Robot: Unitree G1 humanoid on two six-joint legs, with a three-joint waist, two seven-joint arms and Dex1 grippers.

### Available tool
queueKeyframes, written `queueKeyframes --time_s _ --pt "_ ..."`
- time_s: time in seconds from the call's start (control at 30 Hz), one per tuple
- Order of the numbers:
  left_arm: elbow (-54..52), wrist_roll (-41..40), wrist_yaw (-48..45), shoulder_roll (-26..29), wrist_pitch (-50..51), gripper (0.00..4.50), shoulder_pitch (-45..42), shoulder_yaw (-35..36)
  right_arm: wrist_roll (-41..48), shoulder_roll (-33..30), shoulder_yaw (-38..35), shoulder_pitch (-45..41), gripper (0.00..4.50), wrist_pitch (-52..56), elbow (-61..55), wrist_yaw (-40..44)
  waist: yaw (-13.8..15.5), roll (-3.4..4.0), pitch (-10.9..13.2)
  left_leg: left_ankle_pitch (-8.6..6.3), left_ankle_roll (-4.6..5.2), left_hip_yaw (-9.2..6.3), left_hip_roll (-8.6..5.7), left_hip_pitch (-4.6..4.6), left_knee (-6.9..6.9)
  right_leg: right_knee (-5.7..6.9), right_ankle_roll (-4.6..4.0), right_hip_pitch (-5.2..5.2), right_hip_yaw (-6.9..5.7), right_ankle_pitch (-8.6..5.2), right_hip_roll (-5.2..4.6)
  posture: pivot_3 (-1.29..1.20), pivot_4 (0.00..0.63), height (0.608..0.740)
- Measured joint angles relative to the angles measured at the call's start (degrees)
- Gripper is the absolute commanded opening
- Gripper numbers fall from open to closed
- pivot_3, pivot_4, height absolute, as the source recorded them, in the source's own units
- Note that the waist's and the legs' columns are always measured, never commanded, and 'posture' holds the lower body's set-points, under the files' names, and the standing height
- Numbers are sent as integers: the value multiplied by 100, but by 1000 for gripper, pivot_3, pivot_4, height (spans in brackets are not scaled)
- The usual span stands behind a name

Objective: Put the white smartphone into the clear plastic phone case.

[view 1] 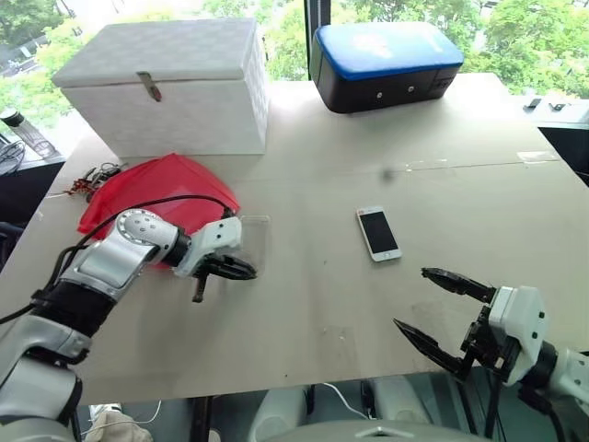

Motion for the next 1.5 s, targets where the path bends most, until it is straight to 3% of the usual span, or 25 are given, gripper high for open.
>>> queueKeyframes --time_s 0.03,0.1,0.23,0.33,0.43,0.47,0.5,0.53,0.57,0.67,0.73,0.8,0.97,1.13,1.23,1.27,1.4,1.47,1.5 --pt "-349 -391 651 -556 1292 81 -179 278 -20 12 1 63 4500 -5 9 2 122 3 5 -1 2 -18 -5 -13 21 2 2 0 -13 -1 11 0 150 740" --pt "-740 -806 1724 -1569 2935 81 -635 645 -30 22 -9 75 4500 -52 1 5 191 -27 15 0 -1 -35 -4 -35 59 14 5 0 -26 -2 17 0 150 740" --pt "-494 -684 3481 -3385 4487 81 -1591 1383 -37 13 -3 85 4500 -114 9 42 178 -38 15 14 -26 -4 -10 -21 61 32 6 -1 -16 -2 4 0 150 740" --pt "-140 -512 4083 -4120 4665 1408 -1676 1390 -81 -70 12 5 4500 -123 38 129 50 -38 16 13 -28 4 -6 -8 42 34 5 -8 9 -2 6 0 150 740" --pt "-32 -608 3956 -4050 4788 2845 -1666 1478 -82 -138 -16 3 4500 -123 90 167 -5 -36 18 14 -30 0 0 -7 32 38 4 -18 27 -2 10 0 150 740" --pt "-26 -673 3789 -3899 4721 3112 -1705 1589 -68 -142 -78 47 4500 -123 89 178 -3 -35 18 15 -32 -3 2 -7 32 37 3 -18 32 -1 10 0 150 740" --pt "-23 -673 3456 -3675 4424 3112 -1732 1585 -49 -143 -131 89 4500 -128 87 190 -3 -35 18 16 -34 -3 2 -8 32 36 3 -19 34 -1 9 0 150 740" --pt "-16 -514 2516 -2930 3382 3112 -1756 1389 -22 -142 -219 207 4500 -166 85 240 -29 -35 19 19 -41 4 2 -7 27 36 2 -23 39 -1 10 0 150 740" --pt "58 -287 2007 -2560 2709 3112 -1798 1307 -20 -142 -270 277 4500 -174 89 259 -21 -31 17 20 -44 5 0 -4 20 33 2 -23 38 -1 8 0 150 740" --pt "832 647 242 -1791 -60 3112 -1975 612 -17 -114 -350 370 4500 -221 102 276 71 -23 12 20 -44 10 -6 7 17 14 2 -7 27 0 0 0 150 740" --pt "1955 1194 -450 -2001 -1567 3112 -2260 205 -12 -87 -361 302 4500 -229 130 266 215 -17 9 21 -40 -9 -15 2 19 -7 8 1 13 3 -6 0 150 740" --pt "3612 1759 -805 -2559 -2956 3112 -2707 -108 1 -74 -365 175 4500 -233 133 248 339 -23 12 21 -37 -27 -25 -22 33 -12 11 0 -20 6 11 0 150 740" --pt "6095 2887 -398 -3460 -4774 3112 -3664 -437 -55 -94 -368 276 4500 -194 49 161 287 -43 19 13 -24 -34 -42 -114 65 -1 17 -73 -36 5 3 0 150 740" --pt "6774 3487 -46 -3692 -5003 1607 -4088 -464 -324 -35 -282 896 4500 -239 -263 -37 185 -46 10 11 -19 -22 -64 -102 63 35 34 -82 -15 -5 -17 0 150 740" --pt "6936 3504 -279 -3712 -4679 238 -4058 -161 -408 -28 -40 1055 4500 -433 -296 -281 124 -46 10 14 -16 -25 -67 -86 71 52 36 -71 -17 -4 -13 0 150 740" --pt "6957 3462 -425 -3710 -4471 48 -4048 -44 -434 -31 34 1075 4500 -491 -296 -366 100 -47 10 10 -6 -28 -67 -73 71 53 37 -56 -19 -3 -9 0 150 740" --pt "6658 3277 -1301 -3629 -3378 48 -3867 295 -533 -27 275 1017 4500 -528 -297 -727 28 -49 14 2 7 -28 -68 -23 67 47 38 -7 -17 -5 -2 0 150 740" --pt "5817 3185 -1544 -3379 -2658 48 -3508 328 -579 -14 325 887 4500 -450 -297 -887 -46 -47 14 14 -16 -31 -65 -24 60 42 38 -8 -13 -6 -5 0 150 740" --pt "4770 3065 -1707 -3101 -1985 48 -3031 375 -614 25 356 742 4500 -350 -298 -989 -104 -46 15 14 -16 -26 -58 -22 46 38 37 -13 0 -6 -5 0 150 740"
